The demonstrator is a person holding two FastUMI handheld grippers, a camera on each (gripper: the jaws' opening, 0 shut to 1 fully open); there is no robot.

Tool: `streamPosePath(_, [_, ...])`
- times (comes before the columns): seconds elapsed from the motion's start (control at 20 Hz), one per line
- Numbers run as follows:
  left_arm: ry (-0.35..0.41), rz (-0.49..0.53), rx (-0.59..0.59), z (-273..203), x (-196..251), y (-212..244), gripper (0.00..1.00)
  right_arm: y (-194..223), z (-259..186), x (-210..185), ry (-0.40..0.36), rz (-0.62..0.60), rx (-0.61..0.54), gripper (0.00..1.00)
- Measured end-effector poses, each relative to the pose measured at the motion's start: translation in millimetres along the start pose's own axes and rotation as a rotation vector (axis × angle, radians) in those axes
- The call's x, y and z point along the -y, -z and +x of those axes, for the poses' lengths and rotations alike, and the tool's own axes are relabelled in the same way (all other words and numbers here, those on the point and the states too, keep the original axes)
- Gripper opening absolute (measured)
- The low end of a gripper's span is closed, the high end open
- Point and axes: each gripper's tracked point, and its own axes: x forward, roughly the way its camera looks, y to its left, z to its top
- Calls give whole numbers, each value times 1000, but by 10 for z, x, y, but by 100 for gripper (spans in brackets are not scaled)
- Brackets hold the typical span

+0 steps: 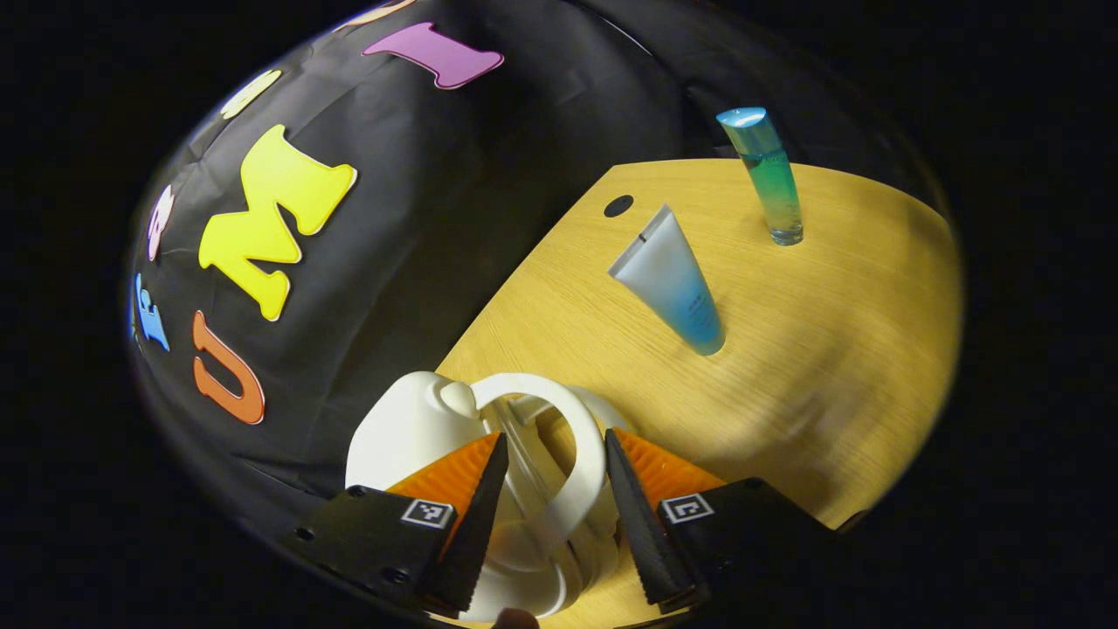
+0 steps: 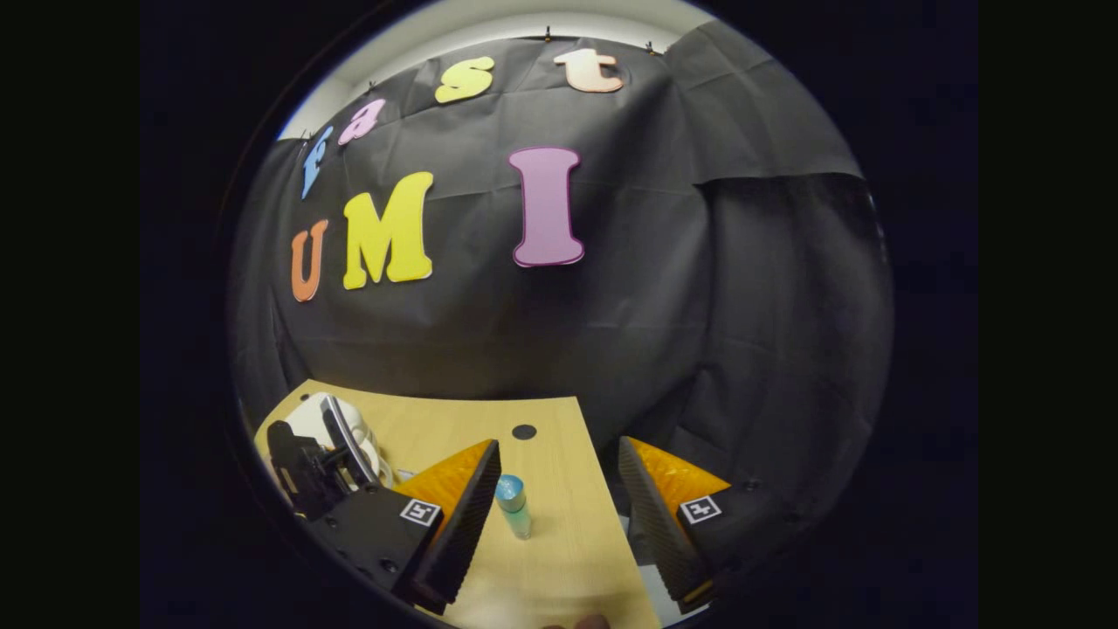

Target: First open the suitcase, pack the skin care products into it, and then close the suitcase.

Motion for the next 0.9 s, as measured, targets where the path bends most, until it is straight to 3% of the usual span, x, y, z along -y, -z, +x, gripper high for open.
streamPosePath(0.1, [18, -8, -22, 39, 56, 50, 62, 21, -49, -47, 0, -6, -6, 81])
streamPosePath(0.2, [41, -26, -39, 42, 110, 76, 46, 20, -81, -106, -1, -14, -13, 81])
streamPosePath(0.45, [85, -70, 3, 5, 64, -32, 27, -167, -154, -301, -7, -20, 4, 80])
streamPosePath(0.65, [89, -147, 56, -124, -77, -170, 17, -249, -180, -446, -14, -42, 24, 80])
streamPosePath(0.9, [81, -333, 166, -421, -569, -327, 8, -362, -152, -665, -22, -46, 42, 80])
